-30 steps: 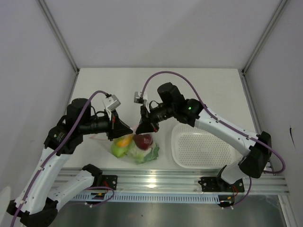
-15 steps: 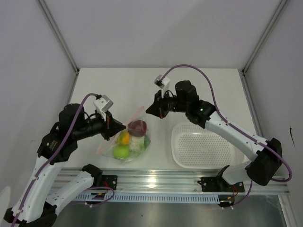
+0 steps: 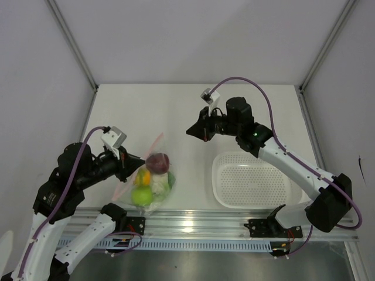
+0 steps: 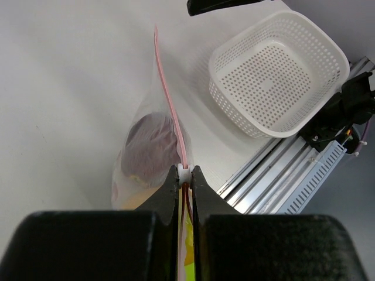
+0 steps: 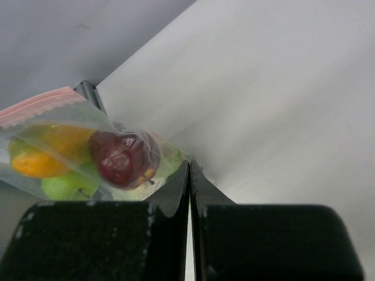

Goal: Place the food in the zip-top bag and seal the zipper
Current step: Zip the zipper food storage bag at the center of the board.

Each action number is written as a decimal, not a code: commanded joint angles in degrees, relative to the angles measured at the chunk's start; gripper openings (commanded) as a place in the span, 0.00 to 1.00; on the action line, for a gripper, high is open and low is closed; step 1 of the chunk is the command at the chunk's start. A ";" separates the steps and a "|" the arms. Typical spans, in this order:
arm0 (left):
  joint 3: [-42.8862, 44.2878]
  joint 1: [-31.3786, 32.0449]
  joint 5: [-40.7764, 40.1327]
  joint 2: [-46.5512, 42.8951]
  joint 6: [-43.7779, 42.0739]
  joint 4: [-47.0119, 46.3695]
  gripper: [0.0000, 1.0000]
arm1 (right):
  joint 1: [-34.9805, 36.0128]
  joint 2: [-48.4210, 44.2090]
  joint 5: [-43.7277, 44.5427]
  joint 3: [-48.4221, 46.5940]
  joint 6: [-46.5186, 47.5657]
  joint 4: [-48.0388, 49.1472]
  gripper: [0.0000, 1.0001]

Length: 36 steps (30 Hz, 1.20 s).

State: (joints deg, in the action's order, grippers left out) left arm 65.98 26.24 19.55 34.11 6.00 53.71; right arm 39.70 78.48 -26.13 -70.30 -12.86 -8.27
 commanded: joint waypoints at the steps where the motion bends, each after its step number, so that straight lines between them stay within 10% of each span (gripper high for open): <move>1: 0.12 -0.05 1.44 -0.36 0.16 -3.35 0.01 | -1.03 0.88 -17.20 -1.24 1.86 5.45 0.00; 5: 0.38 -0.05 7.85 0.17 -1.25 -4.49 0.00 | 0.63 3.61 -24.14 -7.91 11.06 -4.51 0.71; 16: 0.30 -0.05 17.28 3.33 -2.75 -4.67 0.01 | 3.18 8.01 -31.35 -17.06 21.03 -14.22 0.99; 22: 0.12 -0.05 18.15 4.12 -2.31 -5.81 0.00 | 7.04 10.90 -33.20 -21.36 24.55 -21.68 0.98; 30: 0.38 -0.05 18.33 5.09 -2.13 -6.43 0.01 | 13.90 17.93 -32.06 -29.00 29.47 -31.62 0.69; 34: 0.38 -0.05 18.42 5.35 -2.13 -6.17 0.00 | 16.02 21.36 -29.77 -32.78 31.14 -35.75 0.22; 36: 0.38 -0.05 18.07 5.18 -2.13 -6.08 0.00 | 16.37 21.98 -28.80 -33.14 31.23 -36.11 0.15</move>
State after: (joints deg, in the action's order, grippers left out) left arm 65.43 26.24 36.84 39.27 4.47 52.47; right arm 54.52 99.70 -55.79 -100.29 16.40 -40.45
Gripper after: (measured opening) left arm 0.038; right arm 0.187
